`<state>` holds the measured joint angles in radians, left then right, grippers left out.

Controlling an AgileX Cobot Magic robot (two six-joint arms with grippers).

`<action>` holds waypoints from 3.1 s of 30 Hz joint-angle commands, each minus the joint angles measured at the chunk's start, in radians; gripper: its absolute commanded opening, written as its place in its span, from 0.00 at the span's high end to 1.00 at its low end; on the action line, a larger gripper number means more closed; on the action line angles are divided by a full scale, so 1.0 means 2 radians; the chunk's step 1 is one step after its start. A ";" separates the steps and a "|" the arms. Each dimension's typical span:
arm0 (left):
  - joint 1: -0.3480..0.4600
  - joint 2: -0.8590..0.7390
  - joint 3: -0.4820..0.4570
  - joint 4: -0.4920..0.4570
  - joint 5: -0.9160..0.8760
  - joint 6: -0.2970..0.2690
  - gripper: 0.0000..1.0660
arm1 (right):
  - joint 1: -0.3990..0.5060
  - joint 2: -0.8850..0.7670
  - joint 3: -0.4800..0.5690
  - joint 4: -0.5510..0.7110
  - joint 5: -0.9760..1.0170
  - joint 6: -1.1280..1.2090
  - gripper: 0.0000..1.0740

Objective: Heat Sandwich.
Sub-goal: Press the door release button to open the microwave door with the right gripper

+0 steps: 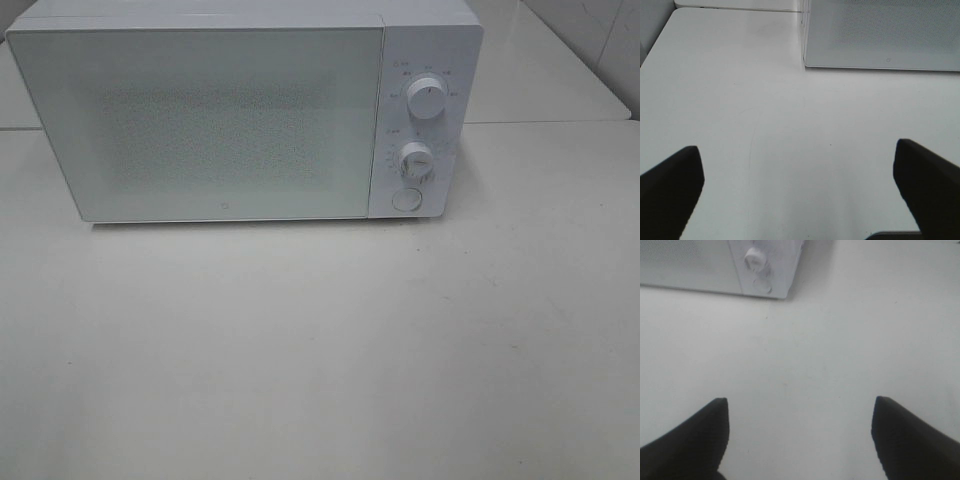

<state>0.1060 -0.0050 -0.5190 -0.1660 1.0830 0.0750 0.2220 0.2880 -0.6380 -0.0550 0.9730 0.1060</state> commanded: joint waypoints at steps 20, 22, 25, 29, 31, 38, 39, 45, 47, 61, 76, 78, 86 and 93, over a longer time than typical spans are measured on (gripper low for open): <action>-0.001 -0.008 0.001 -0.002 -0.006 -0.003 0.08 | -0.089 -0.160 0.071 0.039 0.012 -0.053 0.30; -0.001 -0.008 0.001 -0.002 -0.006 -0.003 0.08 | -0.089 -0.160 0.071 0.039 0.012 -0.053 0.30; -0.001 -0.008 0.001 -0.002 -0.006 -0.003 0.08 | -0.089 -0.160 0.071 0.039 0.012 -0.053 0.30; -0.001 -0.008 0.001 -0.002 -0.006 -0.003 0.08 | -0.089 -0.160 0.071 0.039 0.012 -0.053 0.30; -0.001 -0.008 0.001 -0.002 -0.006 -0.003 0.08 | -0.089 -0.160 0.071 0.039 0.012 -0.053 0.30; -0.001 -0.008 0.001 -0.002 -0.006 -0.003 0.08 | -0.089 -0.156 0.060 0.039 0.005 -0.053 0.30; -0.001 -0.008 0.001 -0.002 -0.006 -0.003 0.08 | -0.089 -0.156 0.060 0.039 0.005 -0.053 0.30; -0.001 -0.008 0.001 -0.002 -0.006 -0.003 0.08 | -0.089 -0.103 0.037 0.039 -0.053 -0.049 0.30; -0.001 -0.008 0.001 -0.002 -0.006 -0.003 0.08 | -0.089 -0.085 0.037 0.039 -0.074 -0.049 0.30; -0.001 -0.008 0.001 -0.002 -0.006 -0.003 0.08 | -0.089 0.057 0.037 0.039 -0.224 -0.049 0.30; -0.001 -0.008 0.001 -0.002 -0.006 -0.003 0.08 | -0.089 0.236 0.037 0.039 -0.363 -0.048 0.30; -0.001 -0.008 0.001 -0.002 -0.006 -0.003 0.08 | -0.089 0.248 0.037 0.039 -0.373 -0.048 0.30; -0.001 -0.008 0.001 -0.002 -0.006 -0.003 0.08 | -0.089 0.324 0.037 0.039 -0.429 -0.046 0.30; -0.001 -0.008 0.001 -0.002 -0.006 -0.003 0.08 | -0.087 0.377 0.039 0.038 -0.464 -0.030 0.30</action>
<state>0.1060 -0.0050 -0.5190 -0.1660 1.0830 0.0750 0.0530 1.0390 -0.5540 0.0240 0.0620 0.0370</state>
